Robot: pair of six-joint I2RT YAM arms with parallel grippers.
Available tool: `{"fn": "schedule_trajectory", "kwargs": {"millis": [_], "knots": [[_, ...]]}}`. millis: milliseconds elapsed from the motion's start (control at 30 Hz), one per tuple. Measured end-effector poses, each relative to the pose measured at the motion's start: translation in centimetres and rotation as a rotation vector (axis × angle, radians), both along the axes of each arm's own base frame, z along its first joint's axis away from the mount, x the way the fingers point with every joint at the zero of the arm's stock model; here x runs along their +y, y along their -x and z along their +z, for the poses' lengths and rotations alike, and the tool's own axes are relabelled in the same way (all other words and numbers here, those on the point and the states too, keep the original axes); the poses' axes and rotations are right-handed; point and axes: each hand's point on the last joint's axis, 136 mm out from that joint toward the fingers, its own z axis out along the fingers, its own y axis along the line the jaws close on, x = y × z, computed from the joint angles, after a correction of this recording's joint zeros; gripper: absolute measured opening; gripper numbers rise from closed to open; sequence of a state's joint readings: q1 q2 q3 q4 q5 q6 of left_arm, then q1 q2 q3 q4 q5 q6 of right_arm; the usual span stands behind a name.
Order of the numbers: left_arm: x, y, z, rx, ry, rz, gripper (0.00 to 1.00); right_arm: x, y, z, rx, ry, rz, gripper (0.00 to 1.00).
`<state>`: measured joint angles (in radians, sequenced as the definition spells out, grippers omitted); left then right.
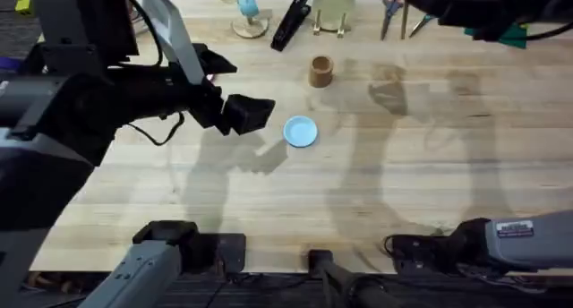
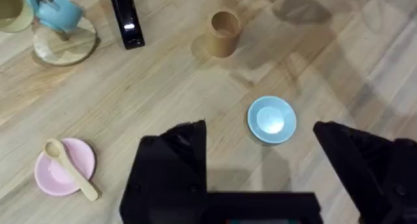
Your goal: Pick up a utensil and set it on the pink plate, then put the other utensil in the container.
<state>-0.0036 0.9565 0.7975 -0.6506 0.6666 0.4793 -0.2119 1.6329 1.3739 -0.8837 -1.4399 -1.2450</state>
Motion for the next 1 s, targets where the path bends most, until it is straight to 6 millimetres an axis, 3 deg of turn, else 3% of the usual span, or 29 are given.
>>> {"fn": "schedule_trajectory", "kwargs": {"millis": [300,367,400,700,1000], "knots": [[0.0,0.0,0.0,0.000,0.000,0.000,0.994,0.8,-2.1,-3.5,-0.070,0.014,0.047,0.031],[0.0,0.0,0.0,0.000,0.000,0.000,0.994,1.3,-2.6,-3.9,-0.105,0.020,0.063,0.031],[0.0,0.0,0.0,0.000,0.000,0.000,0.995,2.6,-3.5,-4.7,-0.181,0.031,0.104,0.031],[0.0,0.0,0.0,0.000,0.000,0.000,0.995,5.6,-5.7,-5.5,-0.351,0.040,0.177,0.032],[0.0,0.0,0.0,0.000,0.000,0.000,0.993,7.1,-6.5,-6.6,-0.326,0.026,0.204,0.032]]}}
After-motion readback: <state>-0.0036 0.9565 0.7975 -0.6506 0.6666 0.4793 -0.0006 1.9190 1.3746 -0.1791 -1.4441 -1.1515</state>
